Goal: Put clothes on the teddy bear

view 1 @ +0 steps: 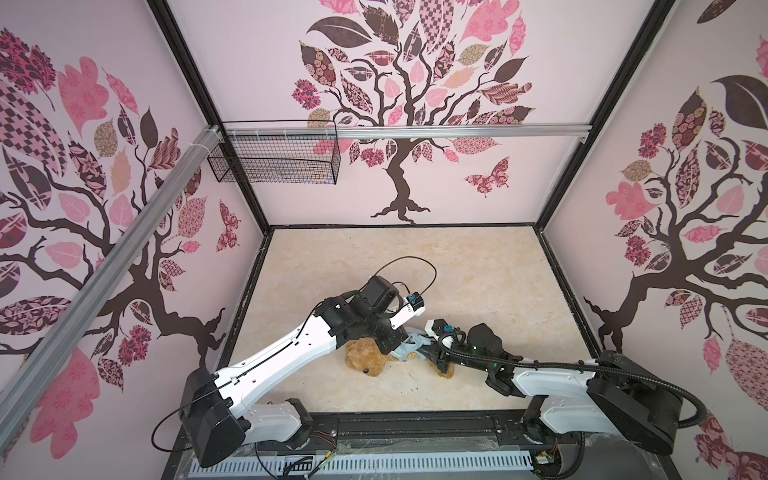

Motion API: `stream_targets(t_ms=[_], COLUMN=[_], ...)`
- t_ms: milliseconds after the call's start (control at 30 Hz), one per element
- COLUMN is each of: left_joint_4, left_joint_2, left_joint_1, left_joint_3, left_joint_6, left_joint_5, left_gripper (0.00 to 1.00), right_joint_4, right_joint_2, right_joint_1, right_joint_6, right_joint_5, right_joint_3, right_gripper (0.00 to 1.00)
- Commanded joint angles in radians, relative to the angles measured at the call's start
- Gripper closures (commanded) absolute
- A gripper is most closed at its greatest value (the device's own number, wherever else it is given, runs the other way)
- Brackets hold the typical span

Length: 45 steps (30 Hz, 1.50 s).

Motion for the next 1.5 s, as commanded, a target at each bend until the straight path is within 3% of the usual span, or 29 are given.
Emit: stream_targets(t_ms=[0,400,733,1133,1467], left_joint_4=[0.039,0.05,-0.035,-0.032,0.009], left_joint_2=[-0.042,-0.046,0.008,-0.003,0.052], left_joint_1=[-0.004,-0.028,-0.029,-0.029,-0.029], left_joint_3=[-0.006,0.011,0.011,-0.007,-0.007], left_joint_6=[0.029,0.101,0.132,0.141,0.147], left_joint_5=[0.07,0.081,-0.042,0.034,0.027], left_gripper=[0.9,0.89,0.88,0.7,0.63], right_joint_4=[0.101,0.141,0.14,0.143,0.233], right_joint_2=[-0.001,0.041,0.037,0.037,0.068], right_joint_1=[0.003,0.003,0.003,0.003,0.004], right_joint_6=[0.058,0.098,0.092,0.1,0.191], right_joint_5=[-0.042,-0.077,-0.073,-0.078,-0.141], right_joint_3=[-0.007,0.002,0.001,0.009,0.042], right_gripper=[0.74,0.75,0.76,0.76,0.78])
